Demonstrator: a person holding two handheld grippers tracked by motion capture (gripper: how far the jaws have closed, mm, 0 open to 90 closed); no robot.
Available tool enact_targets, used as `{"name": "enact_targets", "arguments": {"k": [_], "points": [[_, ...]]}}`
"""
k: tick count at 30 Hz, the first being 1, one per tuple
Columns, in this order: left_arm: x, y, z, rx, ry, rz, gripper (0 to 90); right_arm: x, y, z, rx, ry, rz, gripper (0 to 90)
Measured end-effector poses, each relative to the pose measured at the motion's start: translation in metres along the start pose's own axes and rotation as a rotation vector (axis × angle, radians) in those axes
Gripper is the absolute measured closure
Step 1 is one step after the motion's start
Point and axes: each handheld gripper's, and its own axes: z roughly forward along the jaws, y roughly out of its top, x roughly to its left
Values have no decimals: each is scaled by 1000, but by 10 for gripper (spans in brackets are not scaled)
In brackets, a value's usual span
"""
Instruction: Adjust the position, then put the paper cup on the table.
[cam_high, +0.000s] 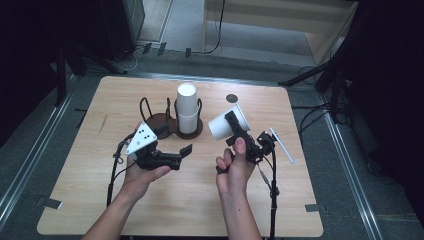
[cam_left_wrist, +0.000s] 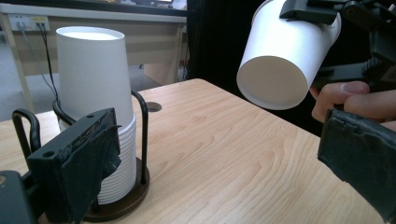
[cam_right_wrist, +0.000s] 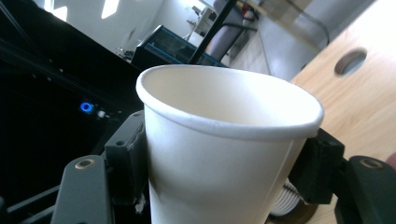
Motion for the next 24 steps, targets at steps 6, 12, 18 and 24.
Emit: {"name": "enact_targets", "arguments": {"k": [6, 12, 18, 24], "points": [[2, -4, -6, -7, -4, -16, 0, 4, 4, -3, -26, -23, -156, 313], [8, -8, -12, -10, -2, -24, 0, 5, 13, -7, -52, -79, -324, 312], [12, -13, -18, -15, 11, -29, 0, 9, 19, -10, -79, -101, -490, 312], [17, -16, -24, -9, 24, -31, 0, 10, 21, -11, -115, -135, -640, 309]]}}
